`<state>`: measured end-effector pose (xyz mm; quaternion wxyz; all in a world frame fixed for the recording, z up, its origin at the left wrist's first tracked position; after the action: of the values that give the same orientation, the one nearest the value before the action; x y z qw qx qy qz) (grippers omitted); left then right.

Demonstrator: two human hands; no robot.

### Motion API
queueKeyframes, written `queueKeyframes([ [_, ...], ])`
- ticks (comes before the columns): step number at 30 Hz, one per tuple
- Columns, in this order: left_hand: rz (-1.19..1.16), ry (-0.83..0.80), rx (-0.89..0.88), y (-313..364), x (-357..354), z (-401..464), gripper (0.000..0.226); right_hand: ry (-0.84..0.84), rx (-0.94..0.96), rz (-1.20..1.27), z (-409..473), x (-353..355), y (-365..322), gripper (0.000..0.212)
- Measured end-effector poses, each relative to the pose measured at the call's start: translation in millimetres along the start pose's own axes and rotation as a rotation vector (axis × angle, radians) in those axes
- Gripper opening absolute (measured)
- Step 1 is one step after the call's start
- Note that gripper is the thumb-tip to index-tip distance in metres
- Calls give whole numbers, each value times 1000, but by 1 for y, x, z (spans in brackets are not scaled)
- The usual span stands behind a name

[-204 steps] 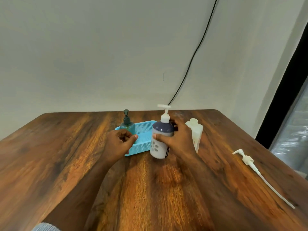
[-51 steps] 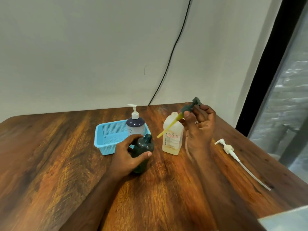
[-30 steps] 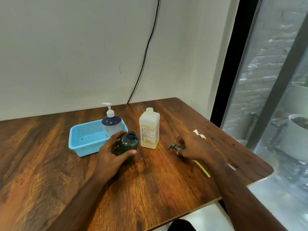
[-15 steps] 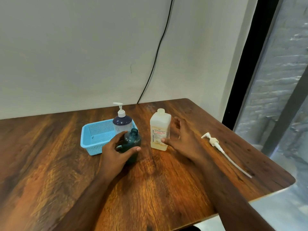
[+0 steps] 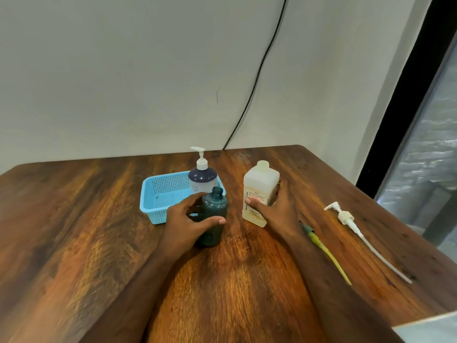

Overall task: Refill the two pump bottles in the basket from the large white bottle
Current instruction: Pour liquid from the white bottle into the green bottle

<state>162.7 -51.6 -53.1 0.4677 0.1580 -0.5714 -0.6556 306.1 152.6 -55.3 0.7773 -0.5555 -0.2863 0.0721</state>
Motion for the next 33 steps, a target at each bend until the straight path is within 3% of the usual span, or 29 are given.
queueKeyframes([
  [7,48,3,-30,3,4,2,54,24,105,-102,1,-2,-8,91],
  [13,67,14,-60,5,6,3,58,7,168,-194,9,-9,-18,82],
  [18,85,5,-113,6,6,3,55,11,328,-278,6,-12,-23,84],
  [33,115,7,-133,1,7,6,63,35,479,-310,-3,-11,-33,67],
])
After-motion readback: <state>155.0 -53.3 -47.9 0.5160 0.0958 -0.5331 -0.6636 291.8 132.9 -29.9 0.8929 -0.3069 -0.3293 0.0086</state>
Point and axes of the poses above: each hand's wrist, its own z-axis towards the middle knuckle, its own x-axis out of the back of the hand, y = z × x, the point moved 8 cm from there along z, towards the middle knuckle, and after that the axes turned 1 degree about y, right-handed, at the moved point
